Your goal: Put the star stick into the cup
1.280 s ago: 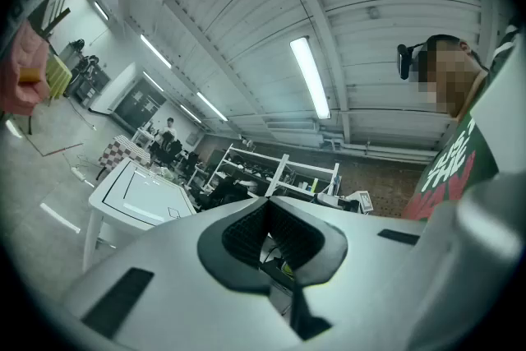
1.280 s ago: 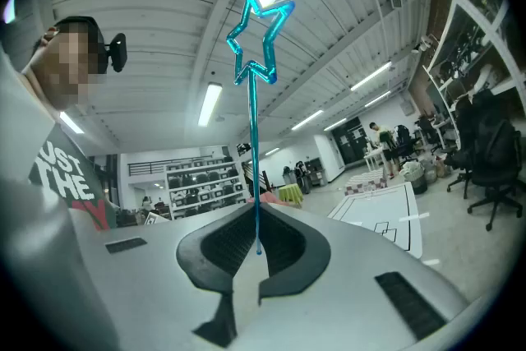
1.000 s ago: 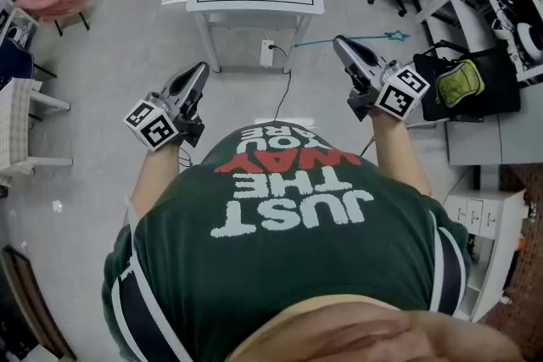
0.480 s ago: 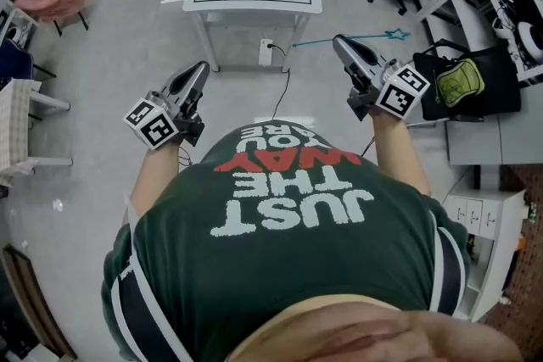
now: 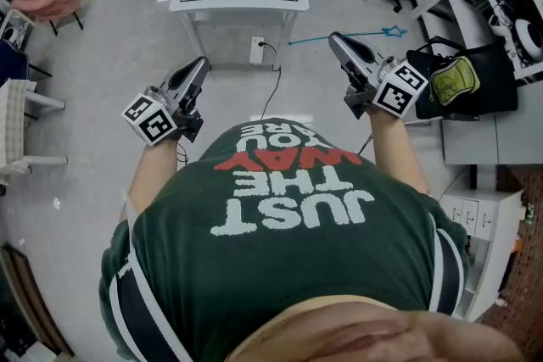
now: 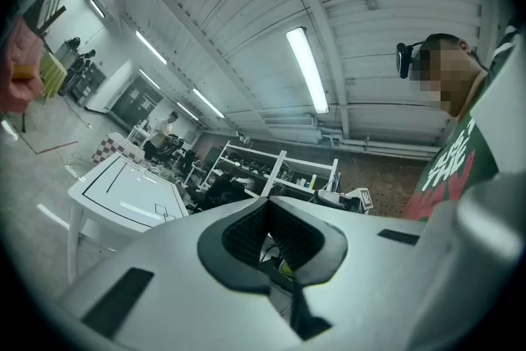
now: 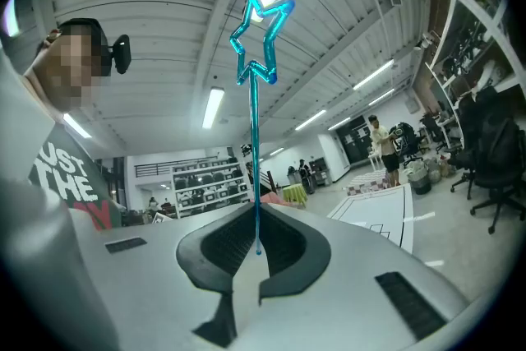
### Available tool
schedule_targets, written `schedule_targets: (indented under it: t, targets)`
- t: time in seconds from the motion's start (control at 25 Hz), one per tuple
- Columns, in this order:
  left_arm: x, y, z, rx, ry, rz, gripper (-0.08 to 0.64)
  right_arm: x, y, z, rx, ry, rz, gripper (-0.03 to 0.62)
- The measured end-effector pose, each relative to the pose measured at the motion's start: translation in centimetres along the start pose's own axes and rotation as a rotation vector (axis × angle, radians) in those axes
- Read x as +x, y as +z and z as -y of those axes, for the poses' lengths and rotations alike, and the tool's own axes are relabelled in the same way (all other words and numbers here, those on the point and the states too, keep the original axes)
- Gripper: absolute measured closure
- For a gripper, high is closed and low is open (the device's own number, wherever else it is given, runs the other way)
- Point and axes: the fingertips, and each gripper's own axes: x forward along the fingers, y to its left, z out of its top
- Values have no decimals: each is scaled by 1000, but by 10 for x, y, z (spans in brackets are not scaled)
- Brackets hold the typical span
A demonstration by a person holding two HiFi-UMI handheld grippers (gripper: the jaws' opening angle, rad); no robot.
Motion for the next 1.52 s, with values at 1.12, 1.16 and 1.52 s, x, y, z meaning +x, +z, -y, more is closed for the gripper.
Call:
schedule_targets:
  t: [1.12,1.16,1.52]
  targets:
    - [94,-6,-130,-96,-9,-33,549,99,2,126,-3,-4,-45,549]
    - [100,1,-152,-103,-20,-36,549,119,4,136,-7,-16,-42,549]
    - [159,97,-338,-95,-142,-87,549,307,41,213,10,-88,-16,549]
